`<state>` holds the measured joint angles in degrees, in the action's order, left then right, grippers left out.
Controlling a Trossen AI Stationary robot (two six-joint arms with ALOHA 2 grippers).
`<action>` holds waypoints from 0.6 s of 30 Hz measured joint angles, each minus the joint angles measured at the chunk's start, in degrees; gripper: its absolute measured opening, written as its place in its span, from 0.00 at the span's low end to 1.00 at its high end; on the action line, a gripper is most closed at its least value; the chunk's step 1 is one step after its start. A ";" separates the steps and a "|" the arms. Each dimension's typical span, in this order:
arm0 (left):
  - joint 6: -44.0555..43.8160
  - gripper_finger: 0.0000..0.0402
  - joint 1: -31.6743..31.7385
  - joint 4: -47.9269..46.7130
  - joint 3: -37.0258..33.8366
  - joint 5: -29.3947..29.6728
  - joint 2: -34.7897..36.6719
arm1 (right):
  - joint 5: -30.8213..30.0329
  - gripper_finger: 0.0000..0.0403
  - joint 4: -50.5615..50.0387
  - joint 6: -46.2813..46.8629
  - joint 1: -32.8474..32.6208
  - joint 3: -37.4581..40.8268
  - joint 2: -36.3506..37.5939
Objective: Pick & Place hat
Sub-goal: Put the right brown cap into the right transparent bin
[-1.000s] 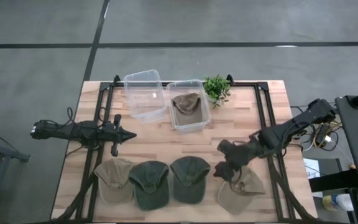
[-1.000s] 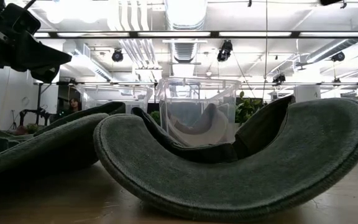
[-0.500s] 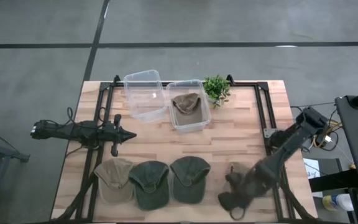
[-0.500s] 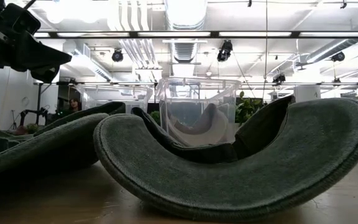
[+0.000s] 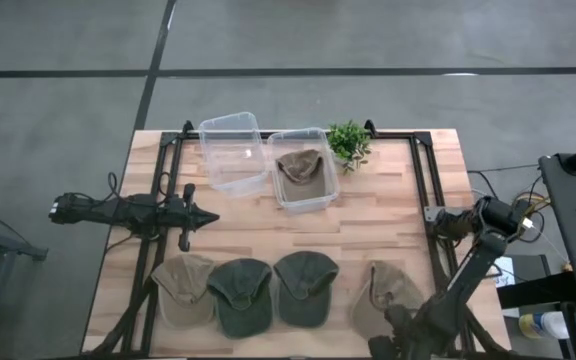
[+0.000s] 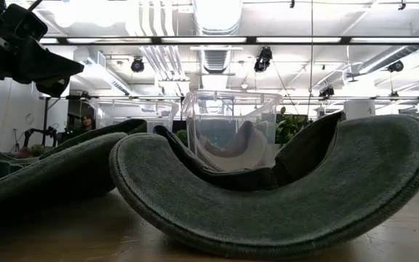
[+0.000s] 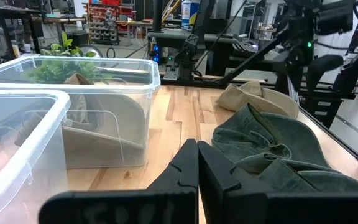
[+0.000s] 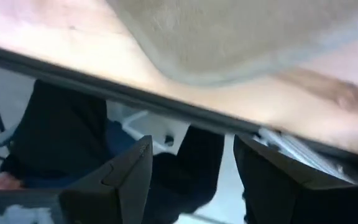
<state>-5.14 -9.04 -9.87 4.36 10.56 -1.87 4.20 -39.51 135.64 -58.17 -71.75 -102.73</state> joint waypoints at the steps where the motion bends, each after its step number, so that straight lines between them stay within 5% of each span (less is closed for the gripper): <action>1: 0.00 0.00 0.02 0.00 0.00 0.00 0.00 | -0.26 0.54 0.06 -1.81 -0.03 -0.21 -0.68; 11: 0.00 0.00 0.02 0.00 0.00 0.01 0.00 | -1.35 0.54 -1.91 -35.60 -0.07 -10.23 -7.79; 18: 0.01 0.00 0.02 0.00 0.00 -0.01 0.00 | -1.38 0.54 -25.89 -49.30 -0.07 -24.53 -14.92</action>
<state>-5.13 -9.02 -9.87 4.36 10.55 -1.87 2.82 -65.40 86.34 -58.24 -96.28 -117.65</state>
